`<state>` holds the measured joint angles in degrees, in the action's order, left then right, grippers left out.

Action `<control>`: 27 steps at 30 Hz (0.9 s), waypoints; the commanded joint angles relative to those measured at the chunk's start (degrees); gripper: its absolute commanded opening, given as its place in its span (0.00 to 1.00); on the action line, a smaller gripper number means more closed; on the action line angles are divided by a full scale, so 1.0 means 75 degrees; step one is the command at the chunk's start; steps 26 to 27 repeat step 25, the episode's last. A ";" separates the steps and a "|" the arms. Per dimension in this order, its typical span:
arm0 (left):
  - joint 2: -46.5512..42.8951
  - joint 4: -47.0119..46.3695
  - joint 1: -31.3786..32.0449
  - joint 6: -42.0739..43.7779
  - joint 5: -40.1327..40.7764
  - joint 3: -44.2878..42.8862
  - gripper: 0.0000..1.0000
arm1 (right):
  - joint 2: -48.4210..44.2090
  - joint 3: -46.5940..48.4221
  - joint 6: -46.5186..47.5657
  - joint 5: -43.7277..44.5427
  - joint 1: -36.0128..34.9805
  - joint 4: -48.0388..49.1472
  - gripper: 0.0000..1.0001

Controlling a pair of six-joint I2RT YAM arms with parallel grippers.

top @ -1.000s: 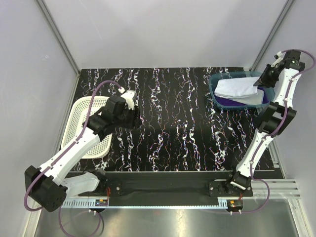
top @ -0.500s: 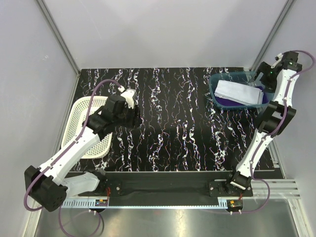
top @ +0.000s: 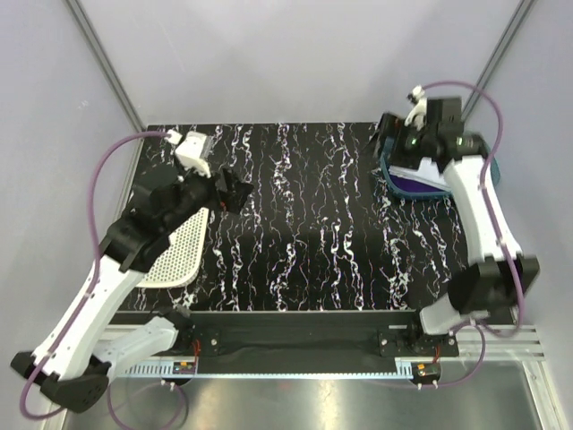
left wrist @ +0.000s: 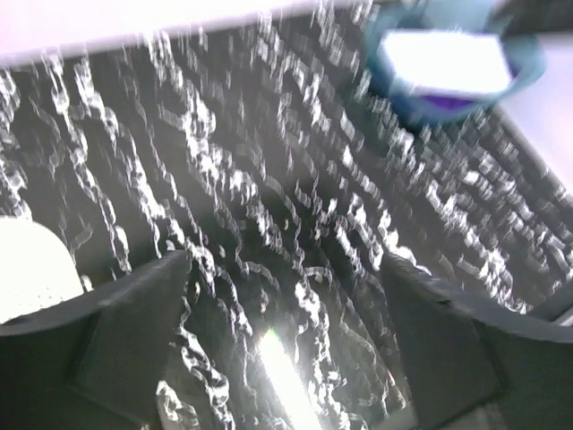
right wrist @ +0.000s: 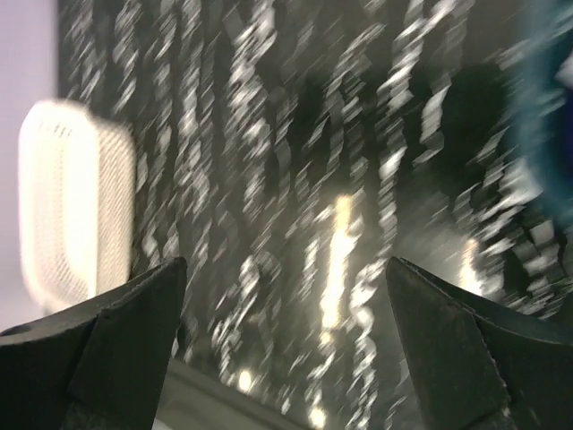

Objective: Fold and stack the towels
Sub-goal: Neatly place the folded towel into the bin

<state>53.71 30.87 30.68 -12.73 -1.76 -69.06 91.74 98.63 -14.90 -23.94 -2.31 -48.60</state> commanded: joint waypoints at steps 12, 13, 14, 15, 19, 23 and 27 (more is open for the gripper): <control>-0.1419 -0.0495 -0.0024 -0.0424 -0.0469 0.0840 0.99 | -0.5481 -0.4830 -0.1342 -0.0698 -0.0572 0.2553 1.00; -0.1478 -0.0414 -0.0035 -0.0424 -0.0457 0.0922 0.99 | -0.5691 -0.4865 -0.1330 -0.0710 -0.0571 0.2566 1.00; -0.1559 -0.0332 -0.0024 -0.0424 -0.0434 0.0934 0.99 | -0.5752 -0.4877 -0.1272 -0.0698 -0.0583 0.2543 1.00; -0.1595 -0.0262 -0.0024 -0.0424 -0.0399 0.0957 0.99 | -0.5810 -0.4854 -0.1202 -0.0675 -0.0572 0.2473 1.00; -0.1771 -0.0097 -0.0024 -0.0435 -0.0281 0.1074 0.99 | -0.6021 -0.4807 -0.0956 -0.0336 -0.0571 0.2331 1.00; -0.1865 -0.0062 -0.0024 -0.0447 -0.0152 0.1133 0.99 | -0.5917 -0.4749 -0.0721 -0.0405 -0.0583 0.2250 1.00; -0.1853 -0.0073 -0.0035 -0.0447 -0.0129 0.1157 0.99 | -0.5800 -0.4666 -0.0779 -0.0463 -0.0583 0.2156 1.00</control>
